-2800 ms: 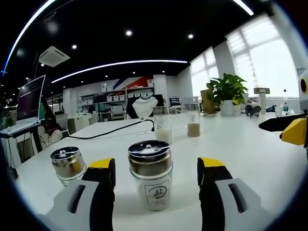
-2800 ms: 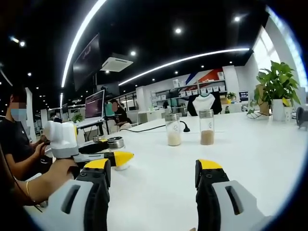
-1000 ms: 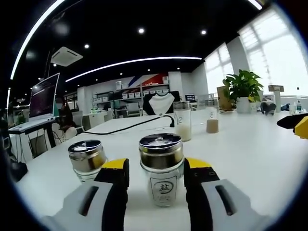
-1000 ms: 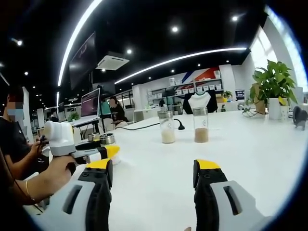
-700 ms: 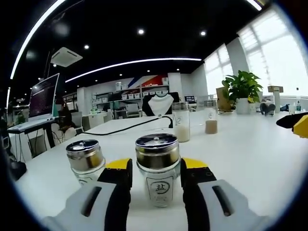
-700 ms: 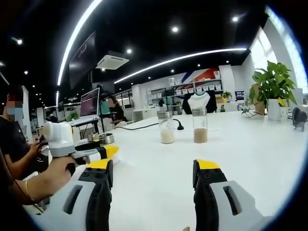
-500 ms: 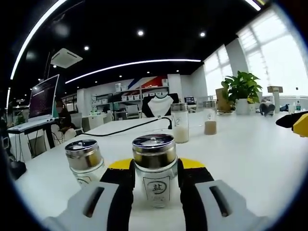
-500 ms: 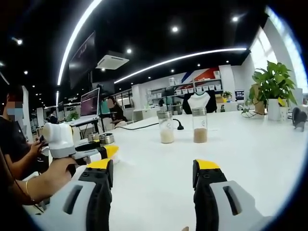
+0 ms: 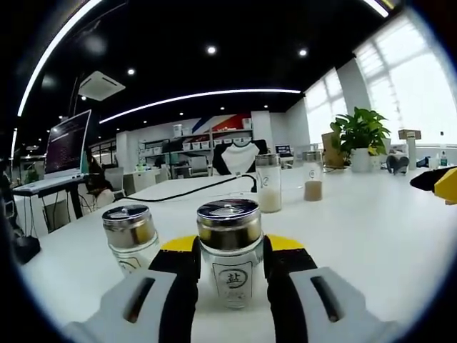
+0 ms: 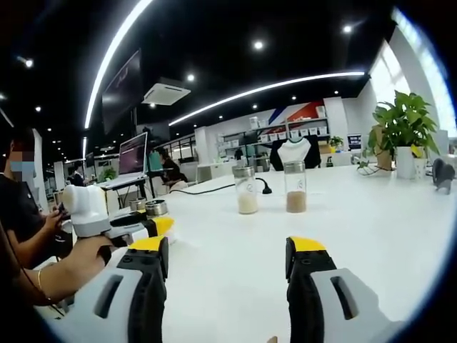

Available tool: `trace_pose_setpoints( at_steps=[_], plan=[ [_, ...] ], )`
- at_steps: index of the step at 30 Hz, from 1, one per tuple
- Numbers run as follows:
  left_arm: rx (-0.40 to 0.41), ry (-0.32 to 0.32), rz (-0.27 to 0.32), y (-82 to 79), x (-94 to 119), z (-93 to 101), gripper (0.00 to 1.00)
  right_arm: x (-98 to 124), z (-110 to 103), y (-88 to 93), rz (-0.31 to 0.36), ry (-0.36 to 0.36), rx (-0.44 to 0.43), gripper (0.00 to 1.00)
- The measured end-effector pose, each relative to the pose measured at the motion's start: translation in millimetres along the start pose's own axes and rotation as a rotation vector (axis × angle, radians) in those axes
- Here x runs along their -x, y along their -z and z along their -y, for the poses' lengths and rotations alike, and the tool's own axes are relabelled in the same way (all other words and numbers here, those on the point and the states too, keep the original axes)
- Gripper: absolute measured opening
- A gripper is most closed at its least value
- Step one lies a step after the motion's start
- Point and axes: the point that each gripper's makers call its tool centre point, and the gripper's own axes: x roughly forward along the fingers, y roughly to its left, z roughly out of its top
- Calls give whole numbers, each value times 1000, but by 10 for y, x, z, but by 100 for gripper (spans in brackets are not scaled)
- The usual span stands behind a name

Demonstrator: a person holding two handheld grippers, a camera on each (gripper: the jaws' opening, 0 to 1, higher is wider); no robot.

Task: Rotate the seasoning bottle until the label or dispensing opening points toward the visible target arrow and the bottle remains upright within the marked orientation range

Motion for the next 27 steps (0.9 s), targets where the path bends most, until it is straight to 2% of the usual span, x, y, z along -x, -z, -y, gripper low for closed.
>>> trace_pose_setpoints(
  at_steps=[4,9,18,27],
  plan=[
    [21,15,3,-1,14,15,38,6,-4,10,-3,0,2,67],
    [11,22,-10,4,37,43,49,10,-19,24,-5,-2,2,67],
    [-12,41,-4,-52,71,87,49,21,-39,6,-2,-3,7,67],
    [3,42,21,-229,155,17,54,26,-60,-39,7,-7,15,67]
  ],
)
